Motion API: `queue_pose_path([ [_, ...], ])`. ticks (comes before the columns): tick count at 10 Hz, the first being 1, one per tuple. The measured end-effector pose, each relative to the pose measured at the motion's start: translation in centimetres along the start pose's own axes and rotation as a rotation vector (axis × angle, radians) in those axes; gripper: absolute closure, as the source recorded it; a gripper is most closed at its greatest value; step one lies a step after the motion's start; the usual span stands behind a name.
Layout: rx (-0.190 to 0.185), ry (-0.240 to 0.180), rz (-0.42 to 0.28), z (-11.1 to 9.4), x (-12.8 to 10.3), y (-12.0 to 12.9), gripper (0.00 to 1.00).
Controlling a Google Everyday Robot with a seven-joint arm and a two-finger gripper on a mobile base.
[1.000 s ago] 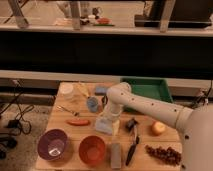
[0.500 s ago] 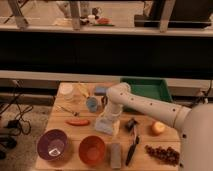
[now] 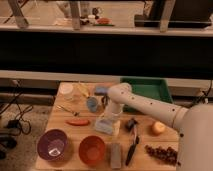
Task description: Place towel in red bowl
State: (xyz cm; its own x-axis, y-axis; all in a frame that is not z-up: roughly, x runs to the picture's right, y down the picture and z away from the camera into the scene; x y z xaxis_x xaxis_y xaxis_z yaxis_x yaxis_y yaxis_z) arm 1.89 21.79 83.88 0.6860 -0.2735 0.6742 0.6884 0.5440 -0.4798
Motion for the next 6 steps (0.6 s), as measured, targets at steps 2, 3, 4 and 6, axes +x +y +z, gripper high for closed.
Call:
queue_pose_path([
  [2, -0.001, 0.001, -0.004, 0.00, -0.12, -0.16, 0.20],
  [3, 0.000, 0.001, -0.002, -0.02, -0.04, -0.08, 0.20],
  [4, 0.001, 0.001, 0.000, -0.04, 0.00, -0.04, 0.20],
  [6, -0.005, -0.004, 0.007, 0.06, -0.06, -0.05, 0.20],
])
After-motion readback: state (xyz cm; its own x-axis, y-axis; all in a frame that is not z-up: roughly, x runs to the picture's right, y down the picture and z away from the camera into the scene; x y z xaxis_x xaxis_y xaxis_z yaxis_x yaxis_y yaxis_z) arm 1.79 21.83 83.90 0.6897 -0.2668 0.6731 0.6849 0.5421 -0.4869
